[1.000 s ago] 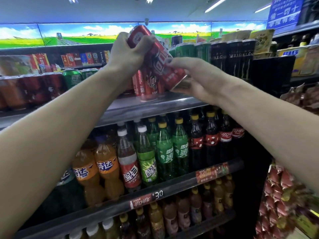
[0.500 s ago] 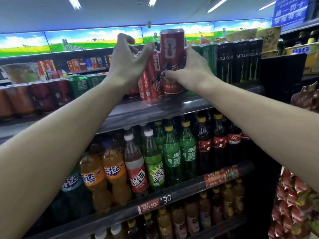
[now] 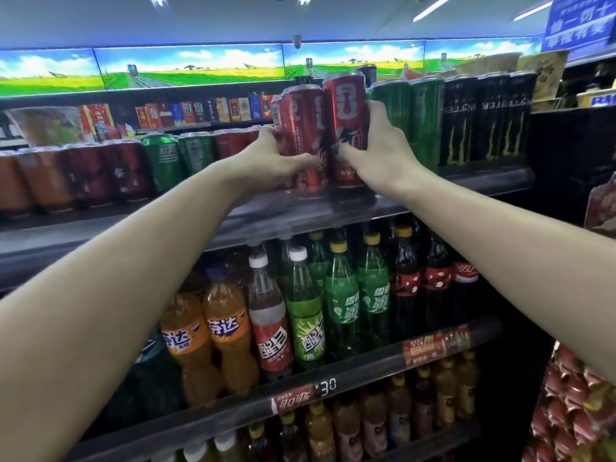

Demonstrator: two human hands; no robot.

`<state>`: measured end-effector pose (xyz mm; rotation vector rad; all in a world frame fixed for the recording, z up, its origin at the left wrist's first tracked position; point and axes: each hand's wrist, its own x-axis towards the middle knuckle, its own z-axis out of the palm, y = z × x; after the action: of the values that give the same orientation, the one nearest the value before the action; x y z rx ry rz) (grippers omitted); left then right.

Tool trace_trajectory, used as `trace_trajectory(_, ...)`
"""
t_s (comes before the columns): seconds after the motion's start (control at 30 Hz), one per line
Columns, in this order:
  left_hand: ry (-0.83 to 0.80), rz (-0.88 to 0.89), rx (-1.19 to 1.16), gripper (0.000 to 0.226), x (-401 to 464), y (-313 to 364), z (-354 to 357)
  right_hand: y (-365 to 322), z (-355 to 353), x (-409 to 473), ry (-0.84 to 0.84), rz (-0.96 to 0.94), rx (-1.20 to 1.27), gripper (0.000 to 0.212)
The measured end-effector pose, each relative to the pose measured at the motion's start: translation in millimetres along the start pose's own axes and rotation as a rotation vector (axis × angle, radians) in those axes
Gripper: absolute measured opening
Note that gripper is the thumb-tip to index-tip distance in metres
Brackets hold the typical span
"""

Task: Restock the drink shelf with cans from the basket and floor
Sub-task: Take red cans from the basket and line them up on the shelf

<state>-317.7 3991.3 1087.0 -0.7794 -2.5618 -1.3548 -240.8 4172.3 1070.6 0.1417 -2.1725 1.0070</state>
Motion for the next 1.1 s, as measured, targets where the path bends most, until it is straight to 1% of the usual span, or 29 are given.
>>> trace_trajectory(0.03,0.001,-0.014,-0.007,0.083,-3.5,3.4,-0.5,1.8,0.3,-2.0,-0.017,0.000,-0.006,0.062)
trace_trajectory(0.1,0.009,-0.014,-0.017,0.081,-7.3,6.3,-0.8,4.4,1.1,-4.8,-0.030,0.002,-0.029,0.063)
trace_trajectory(0.23,0.018,0.002,-0.016,0.077,-9.8,5.3,-1.6,4.8,4.8,-5.2,-0.009,-0.006,-0.160,0.063)
trace_trajectory(0.3,0.024,0.011,-0.020,0.075,-11.3,6.5,-1.9,3.7,8.0,-5.1,0.033,-0.018,-0.274,0.060)
trace_trajectory(0.37,0.020,0.027,-0.035,0.079,-11.0,5.9,-1.9,1.2,10.9,-6.8,0.103,-0.047,-0.441,0.061)
trace_trajectory(0.43,0.007,0.043,-0.034,0.082,-11.1,4.8,-1.5,0.1,12.7,-9.3,0.163,-0.074,-0.552,0.068)
trace_trajectory(0.47,-0.005,0.052,-0.025,0.080,-11.5,4.8,-1.8,-0.2,12.9,-10.9,0.178,-0.079,-0.566,0.074)
trace_trajectory(0.5,-0.023,0.064,-0.012,0.072,-11.4,4.6,-3.4,0.4,13.2,-12.1,0.179,-0.077,-0.546,0.080)
trace_trajectory(0.53,-0.056,0.089,0.000,0.059,-10.1,3.4,-5.7,1.1,13.4,-13.2,0.176,-0.069,-0.496,0.083)
trace_trajectory(0.57,-0.092,0.113,0.016,0.044,-10.0,2.4,-8.6,1.7,13.7,-14.3,0.175,-0.062,-0.435,0.083)
trace_trajectory(0.6,-0.117,0.126,0.020,0.034,-10.9,1.3,-11.6,2.5,14.2,-15.1,0.180,-0.061,-0.380,0.079)
trace_trajectory(0.63,-0.131,0.126,0.009,0.032,-13.3,0.6,-14.2,3.8,14.8,-15.4,0.188,-0.061,-0.334,0.075)
trace_trajectory(0.73,-0.115,0.123,-0.016,0.036,-16.7,-1.5,-12.6,7.9,14.7,-16.4,0.206,-0.056,-0.226,0.069)
trace_trajectory(0.77,-0.105,0.127,-0.010,0.032,-18.0,0.4,-10.4,9.4,14.1,-16.5,0.213,-0.050,-0.203,0.068)
trace_trajectory(0.83,-0.087,0.128,-0.042,0.017,-17.4,3.5,-5.2,12.2,13.3,-16.3,0.230,-0.036,-0.163,0.065)
trace_trajectory(0.9,-0.058,0.138,-0.053,0.009,-18.0,7.3,-1.7,14.5,13.5,-15.9,0.249,-0.026,-0.141,0.064)
trace_trajectory(1.0,0.002,0.137,-0.063,0.018,-15.1,6.8,-1.2,17.5,15.5,-15.2,0.275,-0.018,-0.123,0.066)
trace_trajectory(1.1,0.006,0.128,-0.022,0.032,-17.8,9.0,-2.5,19.3,17.0,-17.5,0.294,-0.031,-0.100,0.069)
